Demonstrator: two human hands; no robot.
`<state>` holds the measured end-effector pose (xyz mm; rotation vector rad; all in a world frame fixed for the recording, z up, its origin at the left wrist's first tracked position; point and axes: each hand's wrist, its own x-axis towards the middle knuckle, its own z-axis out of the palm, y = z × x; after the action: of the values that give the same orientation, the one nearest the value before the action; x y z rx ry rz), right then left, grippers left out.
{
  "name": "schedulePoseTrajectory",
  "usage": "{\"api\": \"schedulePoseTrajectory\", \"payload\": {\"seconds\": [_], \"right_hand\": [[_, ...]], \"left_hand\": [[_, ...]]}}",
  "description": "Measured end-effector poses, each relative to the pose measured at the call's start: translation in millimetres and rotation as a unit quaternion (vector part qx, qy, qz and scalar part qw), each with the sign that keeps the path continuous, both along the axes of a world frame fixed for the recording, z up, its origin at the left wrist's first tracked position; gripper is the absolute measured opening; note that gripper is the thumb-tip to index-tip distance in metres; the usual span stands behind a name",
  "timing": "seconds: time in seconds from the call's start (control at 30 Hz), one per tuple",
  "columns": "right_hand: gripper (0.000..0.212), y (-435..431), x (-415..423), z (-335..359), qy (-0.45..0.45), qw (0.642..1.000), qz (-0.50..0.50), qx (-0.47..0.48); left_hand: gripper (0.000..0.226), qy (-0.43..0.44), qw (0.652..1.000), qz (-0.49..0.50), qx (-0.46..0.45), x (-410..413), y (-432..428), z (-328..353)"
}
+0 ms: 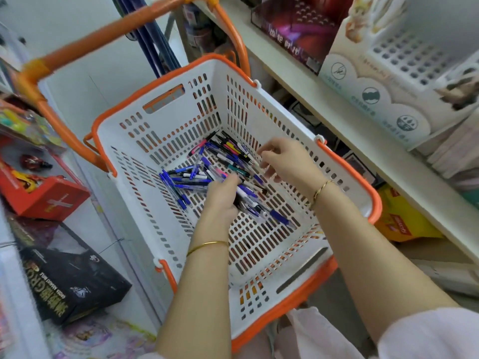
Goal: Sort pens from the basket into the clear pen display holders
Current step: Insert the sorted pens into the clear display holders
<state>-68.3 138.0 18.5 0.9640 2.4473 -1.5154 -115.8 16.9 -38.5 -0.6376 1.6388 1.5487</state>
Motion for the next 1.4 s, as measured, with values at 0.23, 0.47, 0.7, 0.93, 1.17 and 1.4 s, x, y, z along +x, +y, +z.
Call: {"api": "schedulePoseTrajectory", "payload": {"seconds": [0.23,0.47,0.7,0.93,1.17,1.4], "right_hand": [[0.019,56,60,99,0.11,0.991,-0.068,-0.025],[0.021,122,161,169,0.163,0.978,-0.131,-0.011],[0.009,180,254,209,0.202,0.958,-0.192,0.069],[0.009,211,289,217,0.21,0.941,-0.251,0.083],[0.006,223,286,217,0.199,0.943,-0.265,0.043],[0.017,229,272,215,0.13,0.965,-0.225,-0.023]], "left_hand": [[0.01,0.125,0.971,-0.038,0.203,5,76,119],[0.011,0.218,0.912,-0.124,0.325,76,193,190],[0.012,0.21,0.887,-0.165,0.376,166,279,236],[0.006,0.18,0.876,-0.188,0.407,212,315,261],[0.022,0.165,0.882,-0.162,0.412,212,331,258],[0.015,0.16,0.881,-0.168,0.411,177,321,247]]}}
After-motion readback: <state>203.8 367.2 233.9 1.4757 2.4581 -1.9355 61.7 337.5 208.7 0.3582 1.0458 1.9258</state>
